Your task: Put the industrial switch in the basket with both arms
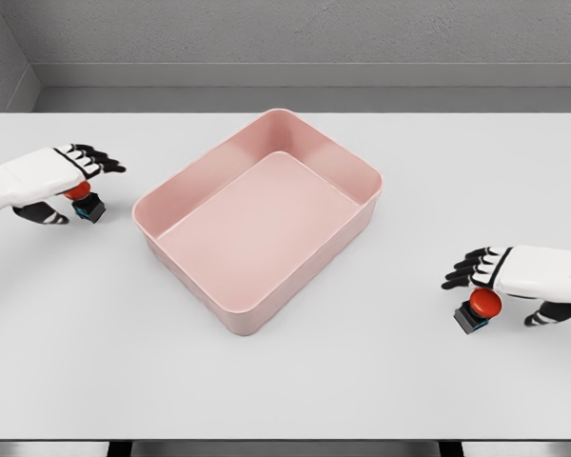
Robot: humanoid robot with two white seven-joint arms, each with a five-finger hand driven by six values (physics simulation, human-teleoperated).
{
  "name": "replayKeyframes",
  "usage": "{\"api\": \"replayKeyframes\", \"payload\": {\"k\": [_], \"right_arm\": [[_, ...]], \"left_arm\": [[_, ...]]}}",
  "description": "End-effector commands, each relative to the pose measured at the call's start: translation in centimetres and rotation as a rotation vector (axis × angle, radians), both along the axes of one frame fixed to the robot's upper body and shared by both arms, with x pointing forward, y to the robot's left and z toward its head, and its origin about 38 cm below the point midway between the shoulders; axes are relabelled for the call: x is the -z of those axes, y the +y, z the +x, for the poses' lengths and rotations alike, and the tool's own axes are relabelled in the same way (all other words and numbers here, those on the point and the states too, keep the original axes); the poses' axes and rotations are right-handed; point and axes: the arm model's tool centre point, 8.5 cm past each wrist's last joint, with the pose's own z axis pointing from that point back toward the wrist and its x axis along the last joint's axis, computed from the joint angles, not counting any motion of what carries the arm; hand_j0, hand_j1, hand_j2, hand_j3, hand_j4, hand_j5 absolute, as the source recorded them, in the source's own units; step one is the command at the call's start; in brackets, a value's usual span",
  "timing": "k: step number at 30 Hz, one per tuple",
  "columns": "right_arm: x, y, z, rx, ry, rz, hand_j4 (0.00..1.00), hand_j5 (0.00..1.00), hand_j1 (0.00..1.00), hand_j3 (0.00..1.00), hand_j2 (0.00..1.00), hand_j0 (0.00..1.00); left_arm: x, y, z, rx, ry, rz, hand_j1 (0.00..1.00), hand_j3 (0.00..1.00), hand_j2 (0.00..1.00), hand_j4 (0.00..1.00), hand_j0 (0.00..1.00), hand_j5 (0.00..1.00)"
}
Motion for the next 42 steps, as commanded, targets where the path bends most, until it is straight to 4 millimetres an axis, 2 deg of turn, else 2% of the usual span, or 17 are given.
{"api": "replayKeyframes", "payload": {"k": [1, 4, 7, 14, 21, 23, 26, 27, 31, 32, 37, 42], "right_arm": [[-0.2, 0.5, 0.0, -0.01, -0.004, 0.016, 1.0, 1.0, 1.0, 1.0, 1.0, 1.0], [-0.2, 0.8, 0.0, -0.015, -0.006, 0.021, 1.0, 1.0, 1.0, 1.0, 1.0, 1.0], [0.2, 2.0, 0.3, -0.039, -0.001, 0.041, 1.0, 1.0, 1.0, 1.0, 1.0, 1.0], [0.7, 2.3, 0.2, -0.047, 0.01, 0.046, 1.0, 1.0, 1.0, 1.0, 1.0, 1.0], [0.8, 2.0, 0.1, -0.048, 0.022, 0.024, 0.96, 0.96, 0.96, 0.96, 0.96, 0.96], [0.7, 2.1, 0.1, -0.05, 0.02, 0.025, 0.95, 0.95, 0.95, 0.95, 0.95, 0.95], [0.7, 2.2, 0.2, -0.051, 0.017, 0.024, 0.95, 0.95, 0.95, 0.95, 0.95, 0.95], [0.7, 2.1, 0.2, -0.051, 0.019, 0.023, 0.95, 0.95, 0.95, 0.95, 0.95, 0.95], [0.8, 2.0, 0.1, -0.053, 0.016, 0.009, 0.92, 0.92, 0.92, 0.92, 0.92, 0.92], [0.9, 2.0, 0.1, -0.054, 0.017, 0.007, 0.91, 0.91, 0.91, 0.91, 0.91, 0.91], [0.9, 2.0, 0.1, -0.058, 0.016, -0.001, 0.86, 0.86, 0.86, 0.86, 0.86, 0.86], [1.0, 2.0, 0.1, -0.059, 0.018, -0.002, 0.84, 0.84, 0.84, 0.84, 0.84, 0.84]], "left_arm": [[0.3, 0.8, 0.1, -0.026, 0.009, -0.004, 1.0, 1.0, 1.0, 1.0, 1.0, 1.0], [0.4, 1.3, 0.2, -0.043, 0.014, -0.003, 1.0, 1.0, 1.0, 1.0, 1.0, 1.0], [0.9, 1.4, 0.6, -0.058, 0.021, -0.013, 1.0, 1.0, 1.0, 1.0, 1.0, 1.0], [1.5, 0.0, 1.1, -0.043, 0.022, -0.034, 1.0, 1.0, 1.0, 1.0, 1.0, 1.0], [2.5, 0.6, 1.3, -0.074, 0.042, -0.039, 0.99, 0.99, 0.99, 0.99, 0.99, 0.99], [2.5, 0.6, 1.3, -0.074, 0.044, -0.039, 0.89, 0.89, 0.89, 0.89, 0.89, 0.89], [2.7, 0.8, 1.3, -0.08, 0.052, -0.04, 0.8, 0.8, 0.8, 0.8, 0.8, 0.8], [2.6, 0.9, 1.2, -0.083, 0.05, -0.043, 0.7, 0.7, 0.7, 0.7, 0.7, 0.7], [2.5, 1.2, 1.2, -0.088, 0.049, -0.04, 0.61, 0.61, 0.61, 0.61, 0.61, 0.61], [2.4, 1.4, 1.2, -0.093, 0.046, -0.04, 0.53, 0.53, 0.53, 0.53, 0.53, 0.53], [2.0, 1.7, 1.4, -0.105, 0.04, -0.061, 0.41, 0.41, 0.41, 0.41, 0.41, 0.41], [1.2, 1.6, 1.7, -0.103, 0.024, -0.074, 0.39, 0.39, 0.39, 0.39, 0.39, 0.39]]}}
